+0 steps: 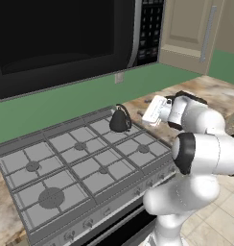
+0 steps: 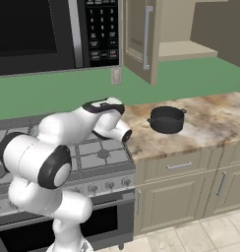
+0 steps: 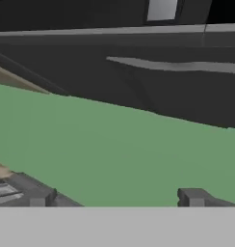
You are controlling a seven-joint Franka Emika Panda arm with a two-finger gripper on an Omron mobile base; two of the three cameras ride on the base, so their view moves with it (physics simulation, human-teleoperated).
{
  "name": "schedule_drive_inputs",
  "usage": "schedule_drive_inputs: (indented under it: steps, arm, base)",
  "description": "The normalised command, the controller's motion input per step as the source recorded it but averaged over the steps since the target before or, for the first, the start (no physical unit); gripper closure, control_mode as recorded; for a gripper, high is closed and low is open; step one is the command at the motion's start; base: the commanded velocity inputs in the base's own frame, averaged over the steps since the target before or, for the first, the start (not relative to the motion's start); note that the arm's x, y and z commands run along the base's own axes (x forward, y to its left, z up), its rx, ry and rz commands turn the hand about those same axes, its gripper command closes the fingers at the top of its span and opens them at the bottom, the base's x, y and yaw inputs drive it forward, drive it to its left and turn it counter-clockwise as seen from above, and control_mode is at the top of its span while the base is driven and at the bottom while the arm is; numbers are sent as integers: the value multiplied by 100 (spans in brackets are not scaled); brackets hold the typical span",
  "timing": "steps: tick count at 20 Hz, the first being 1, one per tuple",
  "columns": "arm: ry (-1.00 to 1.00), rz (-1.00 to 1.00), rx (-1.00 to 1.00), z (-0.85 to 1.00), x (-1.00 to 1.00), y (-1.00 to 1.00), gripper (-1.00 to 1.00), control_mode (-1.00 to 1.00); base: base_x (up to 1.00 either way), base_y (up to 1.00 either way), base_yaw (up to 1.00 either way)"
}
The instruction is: Pick the kettle from the cabinet and place it on a stove burner. Then pick the pot from the counter and place it on another stove burner. Finally, turn both burners on.
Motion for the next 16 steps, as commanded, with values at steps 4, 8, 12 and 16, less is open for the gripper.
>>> schedule_drive_inputs:
  steps: [4, 8, 12, 16]
  arm:
    - [-22, 0, -10, 21, -42, 0, -100, -100]
    - [-23, -1, -14, 7, -47, 0, -100, -100]
    - [-24, -3, -15, 20, -52, -2, -100, -100]
    - [-23, -4, -12, 41, -50, -5, -100, -100]
  base:
    - [0, 0, 0]
    - [0, 0, 0]
    - [0, 0, 0]
    - [0, 0, 0]
